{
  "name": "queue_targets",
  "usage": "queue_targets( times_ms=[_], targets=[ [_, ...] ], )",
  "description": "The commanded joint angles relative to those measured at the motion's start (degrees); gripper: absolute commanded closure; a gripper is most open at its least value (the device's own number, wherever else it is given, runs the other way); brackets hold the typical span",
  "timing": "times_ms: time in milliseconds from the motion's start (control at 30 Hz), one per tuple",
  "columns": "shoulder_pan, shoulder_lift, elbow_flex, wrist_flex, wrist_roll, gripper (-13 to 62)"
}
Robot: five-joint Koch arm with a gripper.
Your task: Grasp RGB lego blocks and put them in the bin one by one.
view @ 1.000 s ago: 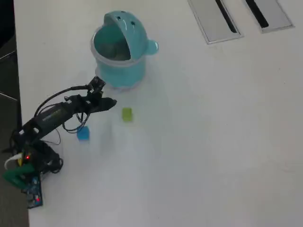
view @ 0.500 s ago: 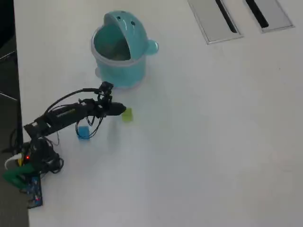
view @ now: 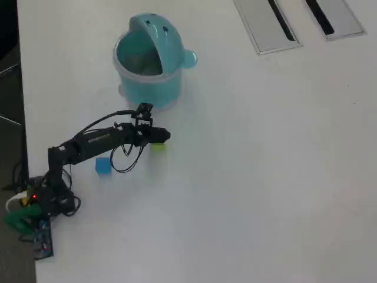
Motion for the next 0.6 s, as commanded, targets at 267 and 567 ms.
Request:
queue_targets(
  times_ms=[267,567],
  targets=[
    [0.1,-2.5,-5.8,4.8,-0.7,13.7],
    [1.8,-10.3,-13.5,7.6,-0.7,14.5]
  ],
)
